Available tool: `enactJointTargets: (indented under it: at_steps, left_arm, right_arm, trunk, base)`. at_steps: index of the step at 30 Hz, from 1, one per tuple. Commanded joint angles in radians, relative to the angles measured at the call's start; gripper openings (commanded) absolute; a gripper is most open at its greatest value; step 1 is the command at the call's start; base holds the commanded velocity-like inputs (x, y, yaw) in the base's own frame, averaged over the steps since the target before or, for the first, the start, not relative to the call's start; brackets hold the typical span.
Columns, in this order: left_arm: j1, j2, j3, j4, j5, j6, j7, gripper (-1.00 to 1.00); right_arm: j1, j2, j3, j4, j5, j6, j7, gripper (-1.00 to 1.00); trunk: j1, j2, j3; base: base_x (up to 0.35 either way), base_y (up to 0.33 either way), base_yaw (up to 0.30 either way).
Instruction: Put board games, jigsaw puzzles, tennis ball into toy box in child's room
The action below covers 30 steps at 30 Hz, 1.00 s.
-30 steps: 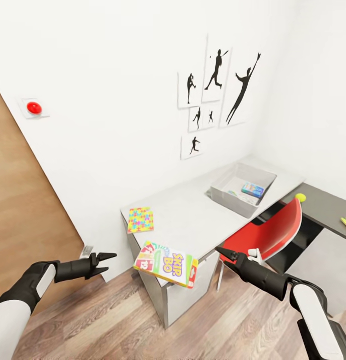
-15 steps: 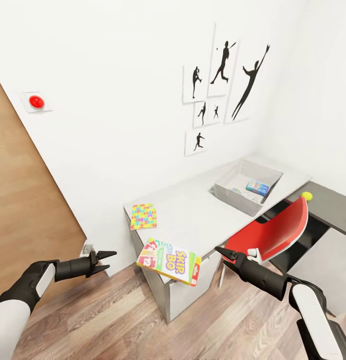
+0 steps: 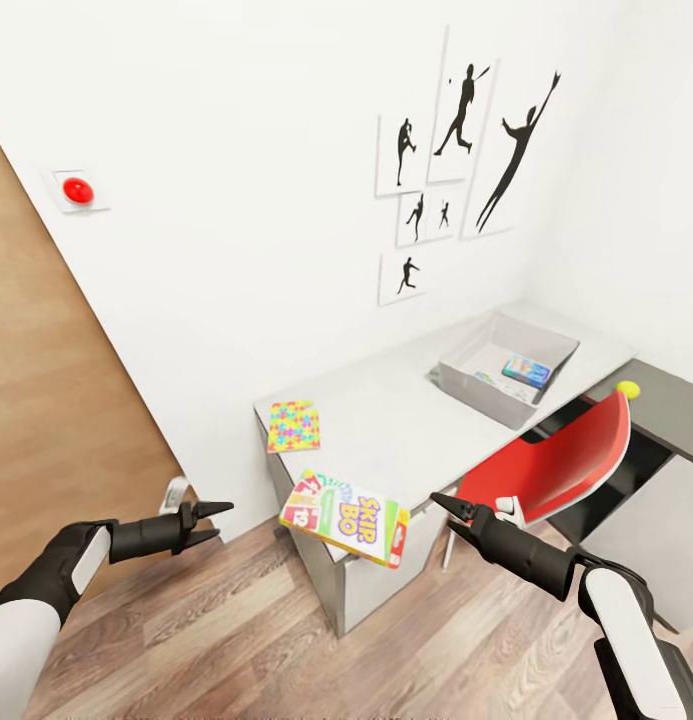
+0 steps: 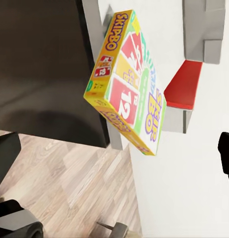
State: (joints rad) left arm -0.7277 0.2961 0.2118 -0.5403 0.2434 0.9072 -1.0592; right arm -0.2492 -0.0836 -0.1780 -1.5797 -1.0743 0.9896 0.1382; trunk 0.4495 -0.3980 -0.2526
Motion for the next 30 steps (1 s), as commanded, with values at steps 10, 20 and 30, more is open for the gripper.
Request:
enactJointTargets:
  at_steps: [10,20,30]
  left_arm:
    - [-0.001,0.0,0.001,0.0,-0.001,0.004,-0.002,1.0]
    - [-0.001,0.0,0.001,0.0,-0.001,0.003,-0.002,1.0]
    - [-0.001,0.0,0.001,0.0,-0.001,0.002,-0.002,1.0]
  right_arm:
    - [-0.001,0.001,-0.001,0.0,0.01,0.006,0.012,1.0]
    - [0.001,0.001,-0.001,0.0,0.01,0.006,0.015,1.0]
    - [0.002,0.001,0.01,0.0,0.009,0.006,0.018,1.0]
  trunk:
    - [0.0,-0.002,-0.018]
    - [0.0,-0.002,-0.034]
    - [0.0,-0.002,-0.047]
  base:
    - [0.0,0.0,0.069]
    - [0.019,-0.038,0.069]
    - [0.072,-0.213,0.053]
